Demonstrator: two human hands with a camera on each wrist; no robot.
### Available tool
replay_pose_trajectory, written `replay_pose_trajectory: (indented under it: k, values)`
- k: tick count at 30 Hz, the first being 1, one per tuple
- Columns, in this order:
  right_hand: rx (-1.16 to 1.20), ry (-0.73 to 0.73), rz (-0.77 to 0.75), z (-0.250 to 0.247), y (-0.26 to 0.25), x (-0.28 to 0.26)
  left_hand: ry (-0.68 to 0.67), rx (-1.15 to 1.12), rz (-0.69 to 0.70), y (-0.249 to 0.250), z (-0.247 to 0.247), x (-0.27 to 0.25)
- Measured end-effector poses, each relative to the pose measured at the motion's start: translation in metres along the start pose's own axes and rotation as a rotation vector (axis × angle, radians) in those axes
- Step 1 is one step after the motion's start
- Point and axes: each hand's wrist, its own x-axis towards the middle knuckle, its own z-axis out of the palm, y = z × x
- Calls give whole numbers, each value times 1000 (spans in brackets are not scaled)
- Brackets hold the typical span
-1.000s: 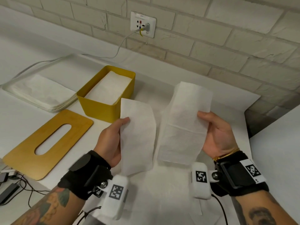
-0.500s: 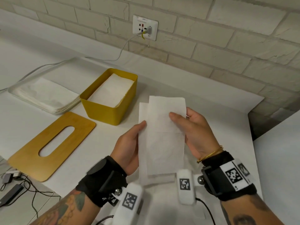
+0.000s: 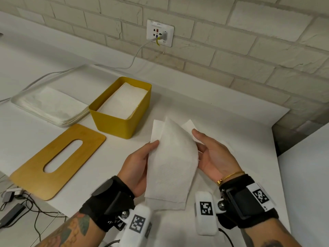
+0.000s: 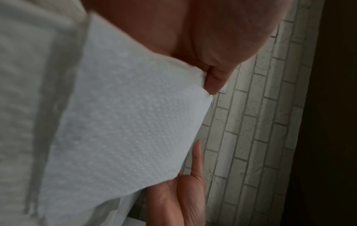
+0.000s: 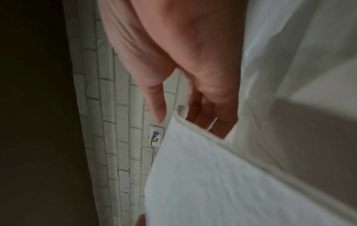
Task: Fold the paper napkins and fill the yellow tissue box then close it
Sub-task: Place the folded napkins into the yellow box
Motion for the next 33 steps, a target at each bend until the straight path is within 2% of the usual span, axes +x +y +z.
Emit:
replay_pose_trajectory:
  k: [3, 5, 9, 11, 14, 17, 19, 21, 24, 26, 33]
  values:
    - [9, -61, 57, 0, 3, -4, -17, -12, 11, 0, 0, 0]
    - [15, -91, 27, 3, 3, -7, -33, -18, 9, 0, 0, 0]
    - [-20, 74, -262, 2, -9, -6, -28, -37, 28, 2, -2, 2]
    - [-13, 64, -413, 2, -20, -15, -19, -50, 50, 7, -4, 2]
    - [-135, -108, -518, 6, -39, -46, 9, -81, 74, 14, -10, 8]
    - [-220, -426, -463, 19, -51, -77, 12, -94, 113, 18, -3, 6]
    - [-173, -537, -413, 25, -53, -81, -31, -51, 146, 18, 13, 0]
    - [-199, -479, -407, 29, -50, -70, -38, -10, 192, 15, 20, -5]
    - [-348, -225, -415, 32, -38, -42, -131, -20, 90, 9, 22, -2]
    - [-378, -125, -400, 31, -33, -30, -121, -30, 60, 6, 14, 3]
    - [-512, -53, -413, 27, -29, -20, -136, -34, 78, 1, 9, 4]
